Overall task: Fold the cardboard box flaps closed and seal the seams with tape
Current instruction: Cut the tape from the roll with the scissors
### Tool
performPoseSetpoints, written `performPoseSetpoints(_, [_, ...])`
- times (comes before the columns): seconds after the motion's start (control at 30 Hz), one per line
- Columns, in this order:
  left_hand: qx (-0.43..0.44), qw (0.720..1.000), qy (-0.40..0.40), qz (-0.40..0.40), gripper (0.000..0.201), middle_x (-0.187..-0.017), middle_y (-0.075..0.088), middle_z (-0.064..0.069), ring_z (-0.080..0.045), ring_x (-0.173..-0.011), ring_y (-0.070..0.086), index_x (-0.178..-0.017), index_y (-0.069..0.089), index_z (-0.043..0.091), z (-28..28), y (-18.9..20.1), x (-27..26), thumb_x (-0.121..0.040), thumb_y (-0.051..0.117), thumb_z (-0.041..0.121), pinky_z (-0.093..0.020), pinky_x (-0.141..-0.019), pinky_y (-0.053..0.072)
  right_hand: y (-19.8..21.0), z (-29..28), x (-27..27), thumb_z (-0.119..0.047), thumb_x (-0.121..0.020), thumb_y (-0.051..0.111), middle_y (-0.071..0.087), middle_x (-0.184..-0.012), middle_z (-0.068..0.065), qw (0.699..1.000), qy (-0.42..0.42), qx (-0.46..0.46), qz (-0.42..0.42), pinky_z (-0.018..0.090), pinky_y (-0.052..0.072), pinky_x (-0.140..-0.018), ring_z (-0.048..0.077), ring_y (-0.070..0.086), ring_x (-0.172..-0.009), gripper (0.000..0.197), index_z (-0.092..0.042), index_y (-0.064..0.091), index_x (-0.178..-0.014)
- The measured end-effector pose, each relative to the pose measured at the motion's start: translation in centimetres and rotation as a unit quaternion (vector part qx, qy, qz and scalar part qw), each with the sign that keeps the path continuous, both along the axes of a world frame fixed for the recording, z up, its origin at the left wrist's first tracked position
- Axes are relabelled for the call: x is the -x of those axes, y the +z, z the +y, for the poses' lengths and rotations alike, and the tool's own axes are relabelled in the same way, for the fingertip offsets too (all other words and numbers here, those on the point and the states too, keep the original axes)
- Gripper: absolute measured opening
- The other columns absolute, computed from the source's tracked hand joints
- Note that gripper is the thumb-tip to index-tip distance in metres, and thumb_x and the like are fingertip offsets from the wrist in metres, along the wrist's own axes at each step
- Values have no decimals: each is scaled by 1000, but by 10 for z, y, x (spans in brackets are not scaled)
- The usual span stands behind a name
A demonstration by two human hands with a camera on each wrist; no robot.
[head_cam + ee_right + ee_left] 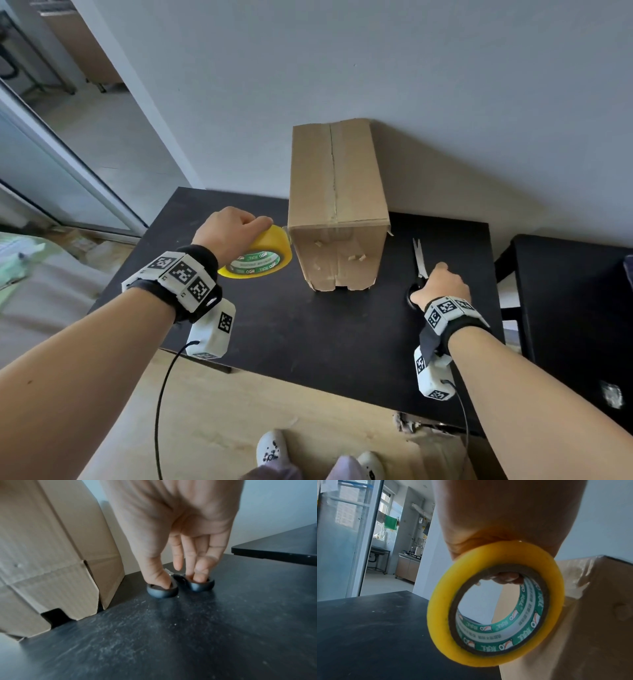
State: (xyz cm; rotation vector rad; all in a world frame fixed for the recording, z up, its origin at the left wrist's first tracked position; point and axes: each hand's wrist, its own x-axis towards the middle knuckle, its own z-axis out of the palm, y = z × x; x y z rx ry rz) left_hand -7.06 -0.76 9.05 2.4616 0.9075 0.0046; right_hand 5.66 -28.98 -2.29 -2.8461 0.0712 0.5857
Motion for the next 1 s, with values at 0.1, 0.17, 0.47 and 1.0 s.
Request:
performPoseSetpoints(0.1, [3,1000,-13,2,48,-70,53,-10,-23,-65,49,-80,66,3,1,0,1,-87,47,46,-33,-62,38,8,-4,8,-14,-76,66,61,-113,16,1000,-7,2,15,36,50,-81,36,59,-108,47,-6,44,-117])
performPoseSetpoints(0.17, [8,1000,-22,2,49,-72,55,-11,-24,-66,51,-81,66,2,2,1,2,-87,46,46,-33,-62,39,13,-9,14,-13,-78,64,62,-112,16,1000,-24,-6,16,34,49,-80,35,60,-107,44,-7,45,-117])
performPoseSetpoints(0.47, [42,996,-79,10,48,-91,70,-14,-28,-85,65,-92,71,7,12,10,7,-87,47,48,-38,-78,51,62,-18,51,-31,-85,63,66,-106,8,978,-126,-124,-112,28,42,-72,32,61,-101,28,-20,55,-110])
performPoseSetpoints(1.0, [56,987,-151,-11,46,-76,64,-8,-26,-74,59,-83,68,5,30,10,7,-87,51,48,-31,-66,44,164,53,126,-43,-82,69,60,-69,12,886,-18,-462,-28,30,45,-57,20,52,-56,43,-9,54,-102])
